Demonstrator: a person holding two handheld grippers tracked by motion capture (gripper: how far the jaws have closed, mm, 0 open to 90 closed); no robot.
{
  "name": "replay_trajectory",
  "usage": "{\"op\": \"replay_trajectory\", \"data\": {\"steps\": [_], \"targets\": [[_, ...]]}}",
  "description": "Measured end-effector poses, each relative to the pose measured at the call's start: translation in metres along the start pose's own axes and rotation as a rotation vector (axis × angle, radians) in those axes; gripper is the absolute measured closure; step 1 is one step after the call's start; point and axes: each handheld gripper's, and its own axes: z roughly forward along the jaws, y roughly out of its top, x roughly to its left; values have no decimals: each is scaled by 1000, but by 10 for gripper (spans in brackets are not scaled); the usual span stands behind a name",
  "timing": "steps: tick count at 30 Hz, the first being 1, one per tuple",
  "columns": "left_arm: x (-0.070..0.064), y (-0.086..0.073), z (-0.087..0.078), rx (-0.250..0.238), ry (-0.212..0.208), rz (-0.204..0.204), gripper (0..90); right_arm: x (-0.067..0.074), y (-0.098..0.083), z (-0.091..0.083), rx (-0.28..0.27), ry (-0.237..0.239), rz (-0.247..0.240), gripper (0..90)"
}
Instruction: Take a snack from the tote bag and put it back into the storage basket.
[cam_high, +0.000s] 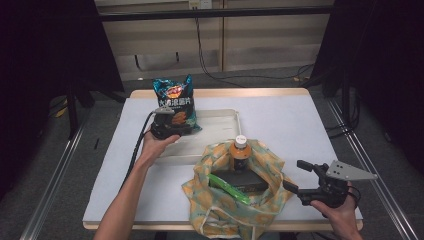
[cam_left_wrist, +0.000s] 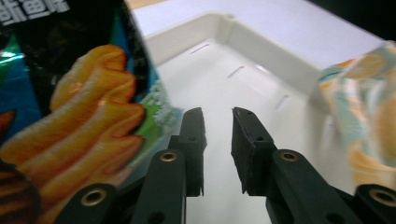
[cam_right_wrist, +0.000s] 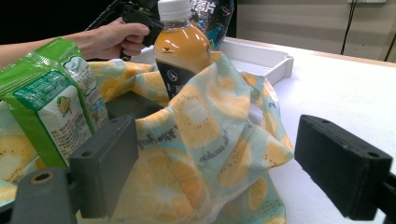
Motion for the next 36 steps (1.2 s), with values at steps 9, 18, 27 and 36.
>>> {"op": "replay_trajectory", "data": {"steps": [9,18,27,36], "targets": [[-35,-7,-23,-93,-56,31,644,2,2,-1,-5,-4,0,132],[-65,-12,-42,-136,-151,63,546,2,2,1,-3,-15,8,132],[-97,-29,-57,-160,-192,87,537,4,1,-1,-2,-13,1,134],[-121,-29,-59,-187,-273,121,516,3,1,1,1,-4,-3,133]]}}
